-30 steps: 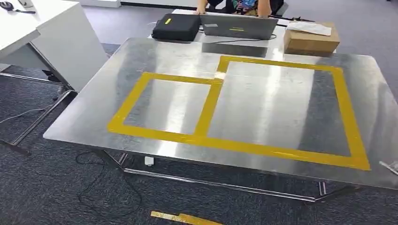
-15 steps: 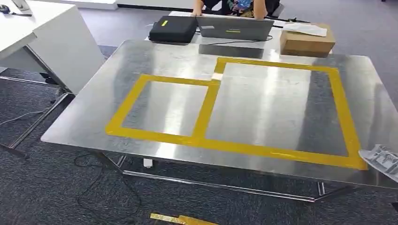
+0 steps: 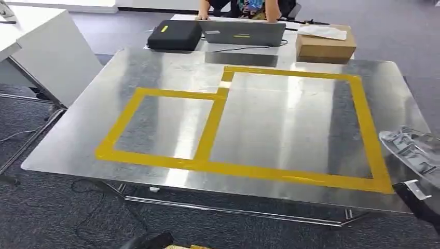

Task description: Take the parts from the cabinet and place them on the table.

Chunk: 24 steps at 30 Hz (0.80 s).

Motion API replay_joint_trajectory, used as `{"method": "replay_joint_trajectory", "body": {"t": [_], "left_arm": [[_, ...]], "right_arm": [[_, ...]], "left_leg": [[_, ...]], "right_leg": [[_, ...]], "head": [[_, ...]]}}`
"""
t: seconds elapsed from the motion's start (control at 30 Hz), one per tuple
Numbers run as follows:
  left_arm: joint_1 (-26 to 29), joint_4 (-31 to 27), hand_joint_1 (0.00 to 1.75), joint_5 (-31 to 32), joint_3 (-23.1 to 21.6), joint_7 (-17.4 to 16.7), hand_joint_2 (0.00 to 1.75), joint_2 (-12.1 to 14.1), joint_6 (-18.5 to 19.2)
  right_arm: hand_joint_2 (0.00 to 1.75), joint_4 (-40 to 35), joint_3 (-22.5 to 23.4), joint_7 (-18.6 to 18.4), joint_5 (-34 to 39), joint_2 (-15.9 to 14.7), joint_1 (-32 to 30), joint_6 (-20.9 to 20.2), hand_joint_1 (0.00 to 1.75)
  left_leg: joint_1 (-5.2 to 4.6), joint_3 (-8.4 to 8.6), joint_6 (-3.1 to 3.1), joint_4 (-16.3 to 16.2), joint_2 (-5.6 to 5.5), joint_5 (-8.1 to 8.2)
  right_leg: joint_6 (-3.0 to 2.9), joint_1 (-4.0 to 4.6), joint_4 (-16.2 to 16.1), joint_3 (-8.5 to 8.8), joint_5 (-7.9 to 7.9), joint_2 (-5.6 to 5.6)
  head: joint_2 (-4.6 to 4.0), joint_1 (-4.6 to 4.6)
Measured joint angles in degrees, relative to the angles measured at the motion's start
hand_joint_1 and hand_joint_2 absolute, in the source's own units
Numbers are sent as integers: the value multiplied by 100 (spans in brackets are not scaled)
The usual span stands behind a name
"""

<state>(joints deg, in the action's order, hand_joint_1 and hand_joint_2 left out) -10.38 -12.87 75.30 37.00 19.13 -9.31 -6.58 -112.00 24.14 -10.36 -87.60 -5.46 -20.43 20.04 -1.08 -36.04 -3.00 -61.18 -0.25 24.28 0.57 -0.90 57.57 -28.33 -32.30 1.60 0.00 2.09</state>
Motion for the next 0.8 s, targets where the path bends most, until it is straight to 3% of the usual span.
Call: {"method": "replay_joint_trajectory", "body": {"t": [0.03,0.07,0.1,0.13,0.2,0.27,0.33,0.37,0.4,0.47,0.5,0.53,0.57,0.63,0.67,0.7,0.8], "left_arm": [[-11,0,0,-22,0,2,175,2,-9],[-21,-2,0,-24,0,2,175,2,-17],[-20,-2,0,-33,2,2,175,-7,-24],[-23,-4,0,-33,0,2,175,-9,-33],[-34,-7,0,-37,7,2,175,-5,-50],[-75,-7,0,-31,4,2,175,-28,-42],[-69,-7,0,-18,-13,2,175,-33,-4],[-52,-7,0,-18,-17,0,175,-33,-2],[-49,-7,0,-18,-22,0,175,-33,-2],[-62,-7,0,-18,-28,-2,175,-52,-9],[-60,-7,0,-18,-29,-2,175,-51,-15],[-85,-7,0,-18,-31,-4,175,-50,-22],[-94,-7,0,-20,-31,-11,175,-50,-24],[-70,-9,0,-18,-31,-22,175,-55,-24],[-76,-9,0,-18,-31,-22,175,-35,-28],[-89,-9,0,-18,-33,-22,175,-33,-31],[-94,-9,0,-18,-33,-35,175,-33,-31]], "right_arm": [[175,55,-77,-22,-13,-51,11,9,175],[175,92,-131,-48,-26,-105,0,0,175],[175,114,-182,-46,-57,-149,-13,-2,175],[175,156,-247,-48,-92,-175,-18,-2,175],[175,226,-338,-61,-169,-247,10,18,175],[175,339,-468,-126,-216,-347,76,122,175],[175,463,-680,-299,-249,-470,87,194,175],[175,528,-813,-370,-256,-544,114,221,175],[175,602,-926,-413,-262,-606,148,254,175],[175,711,-1158,-472,-269,-725,207,306,175],[175,752,-1246,-470,-269,-767,231,321,175],[175,840,-1339,-461,-269,-781,269,328,175],[175,864,-1398,-461,-269,-822,293,343,175],[175,886,-1496,-461,-269,-870,300,359,175],[175,917,-1546,-457,-273,-875,299,358,175],[175,936,-1579,-457,-271,-890,317,361,175],[175,973,-1664,-459,-271,-921,346,365,175]], "left_leg": [[-3,58,-57,89,4,80],[-40,112,-46,207,5,178],[-36,115,-58,261,9,177],[-37,163,-60,324,24,177],[36,379,-22,493,21,141],[47,410,-18,514,18,187],[45,432,0,507,21,239],[49,462,13,503,25,269],[56,512,28,501,29,304],[83,653,82,495,29,397],[84,683,121,496,32,441],[74,696,140,465,36,445],[58,622,178,435,36,463],[49,649,232,433,45,480],[44,661,128,442,41,511],[40,641,31,448,41,473],[40,661,22,457,40,467]], "right_leg": [[47,53,-2,29,-40,24],[73,7,-30,27,-43,13],[106,-9,-13,159,28,20],[163,-2,-21,139,80,1],[178,7,68,124,-55,-67],[263,-3,773,-295,-357,-99],[294,-25,1511,-825,-648,-101],[305,-28,1575,-955,-575,-108],[313,-38,1373,-942,-335,-117],[341,-63,428,-610,396,-142],[359,-67,121,-465,532,-155],[341,-23,70,-508,358,-172],[205,-12,61,-442,328,-173],[133,-27,16,-437,415,-155],[187,-45,13,-447,452,-156],[183,-39,19,-461,455,-140],[161,-30,15,-449,439,-130]], "head": [[0,43],[0,22],[0,27],[0,23],[0,38],[0,60],[0,51],[0,58],[0,53],[0,55],[0,58],[-2,64],[0,68],[0,51],[0,40],[0,23],[0,25]]}}
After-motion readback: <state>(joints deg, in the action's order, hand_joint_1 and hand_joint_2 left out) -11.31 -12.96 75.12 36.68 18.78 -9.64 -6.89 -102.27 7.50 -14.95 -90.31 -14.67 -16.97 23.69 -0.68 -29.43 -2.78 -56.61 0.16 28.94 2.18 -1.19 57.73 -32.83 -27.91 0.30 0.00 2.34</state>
